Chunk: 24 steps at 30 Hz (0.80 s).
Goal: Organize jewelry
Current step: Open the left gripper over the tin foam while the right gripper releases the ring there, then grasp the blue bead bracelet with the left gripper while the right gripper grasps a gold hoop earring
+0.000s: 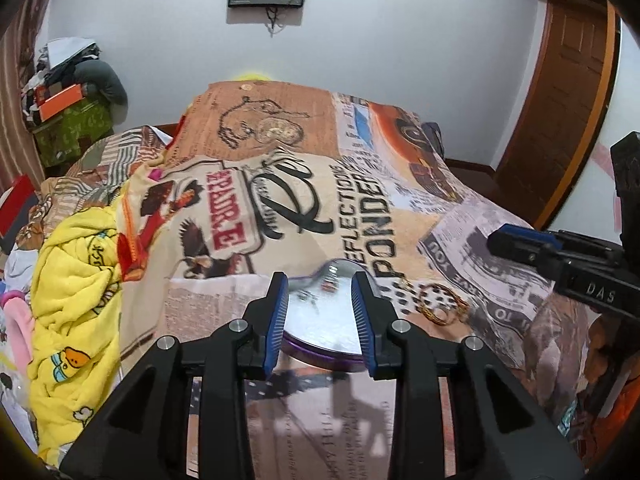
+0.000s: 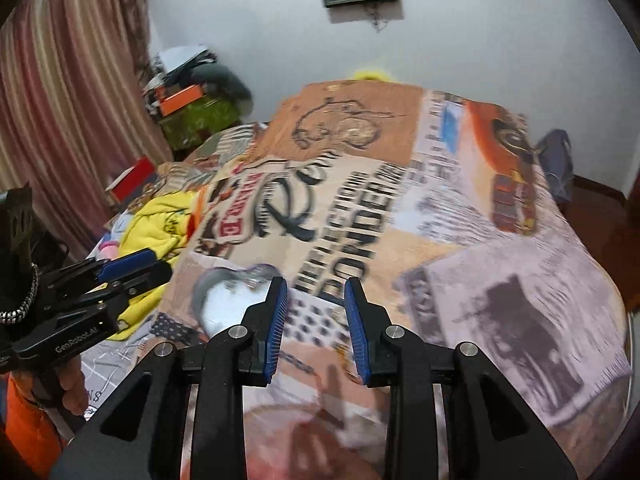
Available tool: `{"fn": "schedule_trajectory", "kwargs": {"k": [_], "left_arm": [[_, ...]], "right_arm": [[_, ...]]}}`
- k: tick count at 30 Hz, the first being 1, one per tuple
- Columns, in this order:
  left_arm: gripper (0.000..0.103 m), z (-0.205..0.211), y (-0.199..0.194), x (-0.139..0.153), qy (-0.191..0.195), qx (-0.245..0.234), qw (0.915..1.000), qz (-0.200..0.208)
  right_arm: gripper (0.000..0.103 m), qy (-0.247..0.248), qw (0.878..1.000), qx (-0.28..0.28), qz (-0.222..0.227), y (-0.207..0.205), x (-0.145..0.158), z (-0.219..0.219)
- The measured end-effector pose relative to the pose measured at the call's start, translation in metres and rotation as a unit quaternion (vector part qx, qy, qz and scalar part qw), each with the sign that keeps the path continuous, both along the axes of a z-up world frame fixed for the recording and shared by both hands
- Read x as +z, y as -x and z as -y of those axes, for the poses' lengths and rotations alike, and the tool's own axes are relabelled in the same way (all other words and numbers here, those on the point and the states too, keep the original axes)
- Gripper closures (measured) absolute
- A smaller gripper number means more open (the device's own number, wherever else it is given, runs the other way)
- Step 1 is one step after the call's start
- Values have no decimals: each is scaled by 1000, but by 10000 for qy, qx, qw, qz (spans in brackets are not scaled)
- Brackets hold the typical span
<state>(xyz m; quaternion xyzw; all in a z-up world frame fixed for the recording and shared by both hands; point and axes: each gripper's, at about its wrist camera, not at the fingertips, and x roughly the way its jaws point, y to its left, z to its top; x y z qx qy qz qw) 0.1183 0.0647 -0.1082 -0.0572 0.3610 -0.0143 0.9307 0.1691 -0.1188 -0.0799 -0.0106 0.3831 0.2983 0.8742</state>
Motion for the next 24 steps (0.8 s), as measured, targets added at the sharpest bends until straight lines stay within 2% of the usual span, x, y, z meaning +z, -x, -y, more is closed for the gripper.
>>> {"fn": "schedule_trajectory", "kwargs": {"k": [12,15,24], "left_arm": [[71,64,-7,-28,59,-635,9965,-543],[71,75,-12,-41,192,-768,9940,-753],[71,83,-26,-79,476,-713,9872,-1345]], "right_arm": [[76,201,9980,-508,-318,5,-24,62],[76,210,9975,-511,-432,6,-33,70],[76,243,9945,-366,-950,0,-69,71]]}}
